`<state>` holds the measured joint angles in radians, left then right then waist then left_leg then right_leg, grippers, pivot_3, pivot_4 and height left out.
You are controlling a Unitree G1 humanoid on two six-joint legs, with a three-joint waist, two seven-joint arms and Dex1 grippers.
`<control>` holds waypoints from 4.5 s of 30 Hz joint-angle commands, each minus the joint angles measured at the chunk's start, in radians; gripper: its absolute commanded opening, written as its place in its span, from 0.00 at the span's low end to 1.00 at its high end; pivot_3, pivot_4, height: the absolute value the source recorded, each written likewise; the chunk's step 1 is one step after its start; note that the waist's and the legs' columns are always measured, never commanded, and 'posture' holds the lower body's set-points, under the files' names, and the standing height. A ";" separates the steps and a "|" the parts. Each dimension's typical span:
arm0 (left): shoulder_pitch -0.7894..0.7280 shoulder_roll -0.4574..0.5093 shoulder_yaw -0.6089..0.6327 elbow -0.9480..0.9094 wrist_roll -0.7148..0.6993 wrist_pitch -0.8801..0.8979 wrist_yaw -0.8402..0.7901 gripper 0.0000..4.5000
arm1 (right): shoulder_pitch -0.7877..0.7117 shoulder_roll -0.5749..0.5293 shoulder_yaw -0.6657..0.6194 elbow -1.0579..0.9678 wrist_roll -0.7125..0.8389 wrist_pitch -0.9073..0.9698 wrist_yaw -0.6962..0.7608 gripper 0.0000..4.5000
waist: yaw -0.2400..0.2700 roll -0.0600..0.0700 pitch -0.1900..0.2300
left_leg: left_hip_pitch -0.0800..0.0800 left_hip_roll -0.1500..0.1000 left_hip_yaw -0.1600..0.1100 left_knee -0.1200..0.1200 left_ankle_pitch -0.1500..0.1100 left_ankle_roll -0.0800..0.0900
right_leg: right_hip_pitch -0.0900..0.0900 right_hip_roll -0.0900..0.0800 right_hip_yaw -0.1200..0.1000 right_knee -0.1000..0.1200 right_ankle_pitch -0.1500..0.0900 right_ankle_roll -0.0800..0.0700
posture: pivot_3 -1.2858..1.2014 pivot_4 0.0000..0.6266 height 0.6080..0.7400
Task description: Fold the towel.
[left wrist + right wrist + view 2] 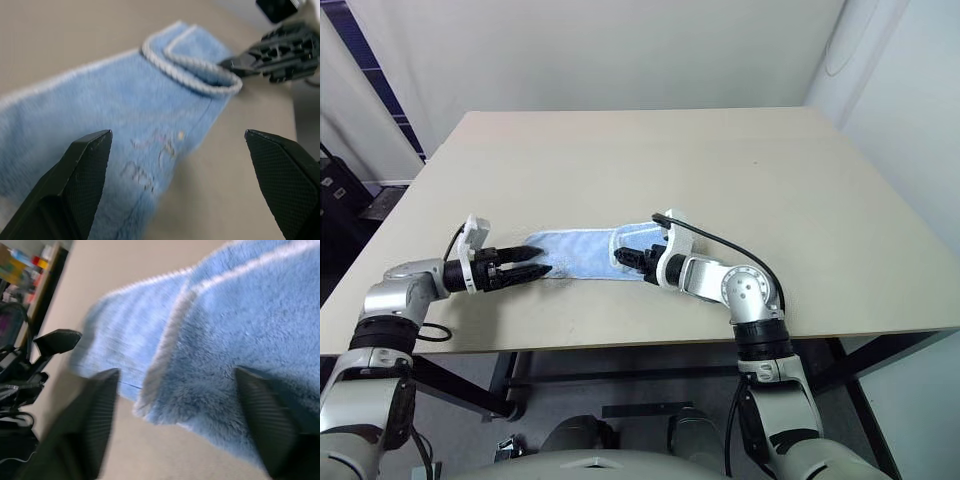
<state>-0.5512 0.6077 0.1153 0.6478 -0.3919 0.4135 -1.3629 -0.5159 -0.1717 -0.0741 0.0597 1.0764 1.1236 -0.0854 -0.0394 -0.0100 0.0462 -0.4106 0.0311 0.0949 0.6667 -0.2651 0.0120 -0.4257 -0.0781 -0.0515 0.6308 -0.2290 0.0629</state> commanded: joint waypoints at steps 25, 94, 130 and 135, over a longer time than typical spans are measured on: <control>-0.280 -0.459 -0.188 0.380 0.198 -0.385 0.183 0.01 | -0.012 -0.110 0.134 0.414 -0.621 -0.726 0.732 0.00 | -0.005 -0.001 0.000 | 0.002 -0.002 0.000 0.001 0.000 0.000 | 0.001 0.004 0.000 0.000 0.000 0.001 | 0.52 0.00 1.00; -0.157 0.021 0.207 0.245 -0.174 0.835 0.388 1.00 | 0.047 0.024 -0.121 -0.077 -0.403 -0.227 0.460 0.00 | 0.016 -0.001 -0.001 | 0.002 -0.001 -0.003 0.000 0.002 -0.004 | 0.001 -0.002 -0.002 0.003 0.000 -0.003 | 0.52 0.00 1.00; -0.212 -0.008 0.184 0.210 -0.167 0.720 0.319 0.01 | 0.146 -0.030 -0.160 -0.224 -0.383 -0.215 0.416 0.00 | 0.021 0.000 -0.001 | 0.001 0.000 -0.002 -0.001 0.002 -0.004 | -0.001 -0.001 -0.003 0.001 0.001 -0.003 | 0.52 0.00 1.00; -0.307 -0.051 0.059 0.178 -0.131 0.664 0.223 0.01 | 0.229 -0.092 -0.197 -0.348 -0.328 -0.212 0.441 0.00 | 0.027 0.000 -0.001 | 0.000 0.000 -0.003 -0.001 0.002 -0.004 | -0.001 -0.001 -0.004 0.000 -0.001 -0.005 | 0.52 0.00 1.00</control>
<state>-0.7997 0.5766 0.2066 0.8685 -0.5272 1.1002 -1.0982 -0.2832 -0.2534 -0.2457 -0.2245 0.7147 0.9122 0.3458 -0.0127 -0.0104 0.0455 -0.4108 0.0305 0.0923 0.6654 -0.2635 0.0079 -0.4261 -0.0792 -0.0552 0.6306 -0.2296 0.0575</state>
